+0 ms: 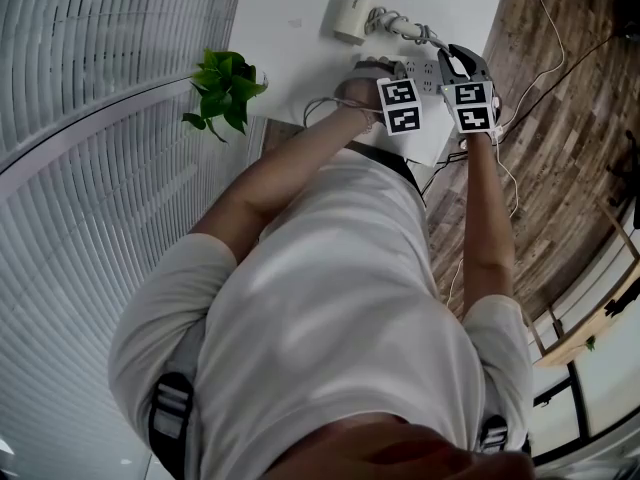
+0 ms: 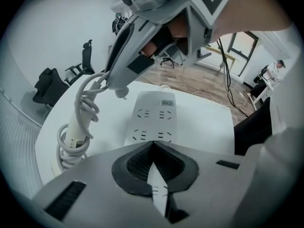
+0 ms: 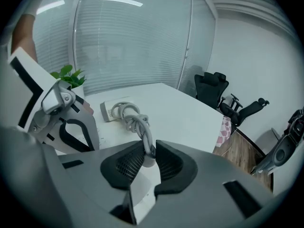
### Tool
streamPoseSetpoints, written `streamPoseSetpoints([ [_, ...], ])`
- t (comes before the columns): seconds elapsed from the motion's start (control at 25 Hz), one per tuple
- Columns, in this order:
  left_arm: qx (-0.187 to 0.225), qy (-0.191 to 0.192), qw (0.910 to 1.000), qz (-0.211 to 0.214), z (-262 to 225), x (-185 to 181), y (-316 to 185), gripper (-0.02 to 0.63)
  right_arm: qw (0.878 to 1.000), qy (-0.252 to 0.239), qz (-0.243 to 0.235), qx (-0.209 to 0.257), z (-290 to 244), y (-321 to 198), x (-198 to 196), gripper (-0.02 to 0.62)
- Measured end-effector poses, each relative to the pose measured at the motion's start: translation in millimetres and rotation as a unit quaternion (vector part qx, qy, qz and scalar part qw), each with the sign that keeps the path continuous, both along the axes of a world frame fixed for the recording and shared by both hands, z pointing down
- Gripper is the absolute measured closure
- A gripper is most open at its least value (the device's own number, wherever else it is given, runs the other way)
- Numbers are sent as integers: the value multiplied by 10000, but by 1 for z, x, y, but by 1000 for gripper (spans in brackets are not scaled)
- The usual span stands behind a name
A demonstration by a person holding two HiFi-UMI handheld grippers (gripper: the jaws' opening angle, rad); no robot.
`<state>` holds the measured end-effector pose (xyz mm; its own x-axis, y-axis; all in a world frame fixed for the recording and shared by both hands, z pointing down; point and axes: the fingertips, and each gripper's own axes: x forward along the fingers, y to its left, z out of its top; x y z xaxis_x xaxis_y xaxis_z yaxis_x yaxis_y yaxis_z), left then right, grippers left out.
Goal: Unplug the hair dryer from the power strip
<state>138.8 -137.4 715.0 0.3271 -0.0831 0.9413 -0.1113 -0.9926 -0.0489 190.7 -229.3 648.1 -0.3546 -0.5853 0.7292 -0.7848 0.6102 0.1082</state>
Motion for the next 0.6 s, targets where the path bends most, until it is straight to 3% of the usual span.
streamPoseSetpoints([
  [0.2, 44, 66, 10000, 33, -1, 0, -2, 577, 9996, 162, -202, 83, -8, -17, -2, 506],
  [0.6, -7, 90, 10000, 40, 0, -2, 1, 577, 9995, 263, -151, -34, 8, -13, 3, 506],
])
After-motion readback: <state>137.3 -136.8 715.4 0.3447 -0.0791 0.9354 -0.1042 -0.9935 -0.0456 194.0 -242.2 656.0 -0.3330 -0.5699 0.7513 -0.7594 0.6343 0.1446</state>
